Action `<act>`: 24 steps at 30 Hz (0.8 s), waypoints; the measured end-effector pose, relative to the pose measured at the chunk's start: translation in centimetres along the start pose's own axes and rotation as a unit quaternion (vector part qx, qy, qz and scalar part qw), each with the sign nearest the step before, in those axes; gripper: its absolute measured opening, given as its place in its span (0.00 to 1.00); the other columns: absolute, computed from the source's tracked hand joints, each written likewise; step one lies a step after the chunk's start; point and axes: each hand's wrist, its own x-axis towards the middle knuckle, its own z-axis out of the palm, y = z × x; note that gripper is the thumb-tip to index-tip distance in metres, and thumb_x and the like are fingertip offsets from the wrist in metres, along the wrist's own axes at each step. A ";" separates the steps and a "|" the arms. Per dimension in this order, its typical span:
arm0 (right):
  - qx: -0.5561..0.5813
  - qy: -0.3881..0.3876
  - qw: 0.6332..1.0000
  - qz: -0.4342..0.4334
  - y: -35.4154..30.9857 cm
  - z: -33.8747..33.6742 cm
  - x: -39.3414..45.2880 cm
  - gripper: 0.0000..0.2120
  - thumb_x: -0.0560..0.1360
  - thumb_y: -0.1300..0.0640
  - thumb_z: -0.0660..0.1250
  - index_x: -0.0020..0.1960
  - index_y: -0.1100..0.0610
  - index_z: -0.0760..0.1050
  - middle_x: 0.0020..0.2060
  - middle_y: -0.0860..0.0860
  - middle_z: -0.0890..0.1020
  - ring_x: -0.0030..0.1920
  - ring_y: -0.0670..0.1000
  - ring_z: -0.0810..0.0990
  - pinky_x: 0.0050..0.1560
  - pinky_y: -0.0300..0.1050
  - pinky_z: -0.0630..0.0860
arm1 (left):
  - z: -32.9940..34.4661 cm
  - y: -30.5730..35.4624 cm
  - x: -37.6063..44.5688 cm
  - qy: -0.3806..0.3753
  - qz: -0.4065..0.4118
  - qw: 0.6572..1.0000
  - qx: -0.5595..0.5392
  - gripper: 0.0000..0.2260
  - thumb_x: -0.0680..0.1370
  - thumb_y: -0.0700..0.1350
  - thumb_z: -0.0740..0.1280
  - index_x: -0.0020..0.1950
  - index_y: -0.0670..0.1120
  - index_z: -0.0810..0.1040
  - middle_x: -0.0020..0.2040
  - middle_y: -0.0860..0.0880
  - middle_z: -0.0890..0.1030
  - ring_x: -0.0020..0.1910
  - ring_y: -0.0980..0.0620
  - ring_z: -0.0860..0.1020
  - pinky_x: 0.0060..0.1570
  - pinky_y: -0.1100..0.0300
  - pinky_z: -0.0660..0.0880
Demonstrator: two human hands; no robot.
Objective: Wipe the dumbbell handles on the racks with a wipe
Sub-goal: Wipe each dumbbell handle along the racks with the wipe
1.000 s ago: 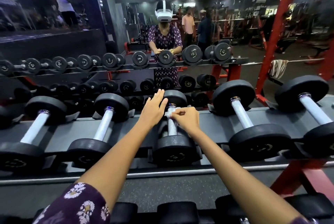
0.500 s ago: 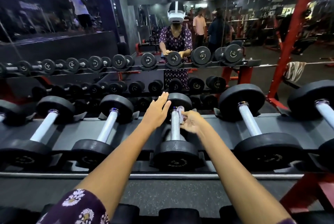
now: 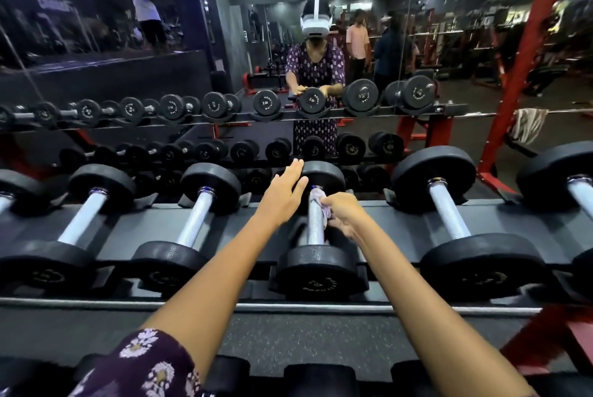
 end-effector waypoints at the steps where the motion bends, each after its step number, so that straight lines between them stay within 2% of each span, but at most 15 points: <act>1: 0.014 0.009 1.000 -0.003 0.0 0.3 0.2 0.03 0.76 0.67 0.61 0.45 0.64 0.72 0.36 0.56 0.75 0.33 0.50 0.74 0.35 0.45 0.76 | 0.0 0.1 0.0 0.000 -0.001 1.000 0.001 0.22 0.84 0.46 0.55 0.78 0.45 0.58 0.78 0.48 0.59 0.77 0.48 0.58 0.75 0.54 0.49; 3: 0.040 0.017 0.999 -0.001 -0.2 0.5 0.1 0.07 0.75 0.67 0.63 0.53 0.67 0.73 0.43 0.60 0.76 0.38 0.53 0.76 0.43 0.51 0.77 | -0.1 0.2 -0.2 -0.001 0.000 1.000 0.005 0.22 0.84 0.45 0.56 0.78 0.44 0.58 0.78 0.47 0.59 0.77 0.49 0.58 0.75 0.54 0.50; 4: 0.020 0.018 1.000 -0.001 -0.3 0.4 -0.1 0.06 0.74 0.67 0.64 0.51 0.66 0.74 0.43 0.60 0.76 0.38 0.53 0.76 0.43 0.50 0.77 | -0.2 0.2 -0.2 -0.003 0.004 1.000 0.007 0.22 0.84 0.44 0.57 0.78 0.44 0.58 0.78 0.47 0.60 0.77 0.49 0.58 0.75 0.54 0.50; 5: -0.020 0.020 1.000 -0.009 -0.2 0.2 -0.3 0.02 0.73 0.67 0.66 0.46 0.65 0.74 0.41 0.59 0.76 0.37 0.52 0.76 0.40 0.48 0.77 | -0.4 0.2 -0.2 -0.005 0.008 1.000 0.008 0.23 0.83 0.43 0.58 0.78 0.44 0.59 0.77 0.47 0.61 0.76 0.50 0.59 0.75 0.55 0.52; 6: -0.069 0.021 0.997 -0.019 -0.2 0.0 -0.8 0.04 0.72 0.67 0.67 0.40 0.63 0.73 0.39 0.57 0.75 0.36 0.51 0.75 0.36 0.46 0.76 | -0.6 0.1 -0.2 -0.008 0.012 1.000 0.010 0.23 0.83 0.41 0.59 0.78 0.44 0.60 0.77 0.47 0.62 0.76 0.50 0.60 0.75 0.57 0.53; 8: -0.141 0.029 0.988 -0.052 0.1 -0.3 -1.3 0.13 0.70 0.67 0.68 0.29 0.59 0.69 0.31 0.55 0.73 0.32 0.49 0.72 0.30 0.39 0.72 | -1.1 -0.1 0.2 -0.005 0.019 1.000 0.022 0.24 0.81 0.38 0.62 0.76 0.43 0.62 0.75 0.46 0.66 0.75 0.50 0.63 0.72 0.61 0.57; 11: -0.191 0.047 0.976 -0.088 0.9 -0.2 -1.3 0.20 0.69 0.64 0.70 0.23 0.56 0.65 0.21 0.54 0.68 0.27 0.45 0.67 0.28 0.37 0.64 | -1.7 -0.2 0.9 -0.008 0.023 0.998 0.054 0.25 0.79 0.37 0.65 0.75 0.44 0.65 0.73 0.46 0.70 0.72 0.47 0.68 0.69 0.61 0.60; 15: -0.200 0.069 0.972 -0.106 1.0 -0.1 -1.6 0.20 0.67 0.62 0.73 0.24 0.56 0.65 0.22 0.51 0.69 0.28 0.47 0.67 0.29 0.39 0.64 | -2.1 0.0 1.2 -0.013 0.032 0.997 0.075 0.25 0.78 0.37 0.66 0.74 0.44 0.67 0.72 0.46 0.71 0.71 0.47 0.69 0.66 0.63 0.60; 19: -0.314 0.052 0.943 -0.093 0.9 -0.1 -2.7 0.15 0.67 0.61 0.73 0.29 0.57 0.67 0.29 0.52 0.71 0.31 0.49 0.68 0.25 0.36 0.66 | -2.1 -0.3 1.5 -0.005 0.042 0.996 0.077 0.24 0.77 0.37 0.68 0.73 0.43 0.69 0.71 0.46 0.73 0.70 0.48 0.70 0.66 0.63 0.61; 22: -0.300 0.084 0.943 -0.113 0.6 0.5 -2.8 0.19 0.66 0.55 0.74 0.27 0.57 0.66 0.29 0.53 0.70 0.34 0.48 0.69 0.24 0.32 0.65 | -2.3 -0.4 1.9 -0.001 0.049 0.996 0.073 0.23 0.76 0.37 0.69 0.71 0.42 0.71 0.69 0.44 0.75 0.68 0.46 0.72 0.65 0.62 0.63; 24: -0.289 0.110 0.941 -0.134 0.2 0.8 -2.6 0.17 0.67 0.56 0.73 0.28 0.58 0.67 0.29 0.54 0.69 0.36 0.49 0.68 0.21 0.31 0.62 | -2.5 -0.4 2.1 -0.002 0.053 0.995 0.079 0.23 0.76 0.37 0.69 0.71 0.42 0.72 0.67 0.44 0.76 0.66 0.45 0.73 0.64 0.59 0.64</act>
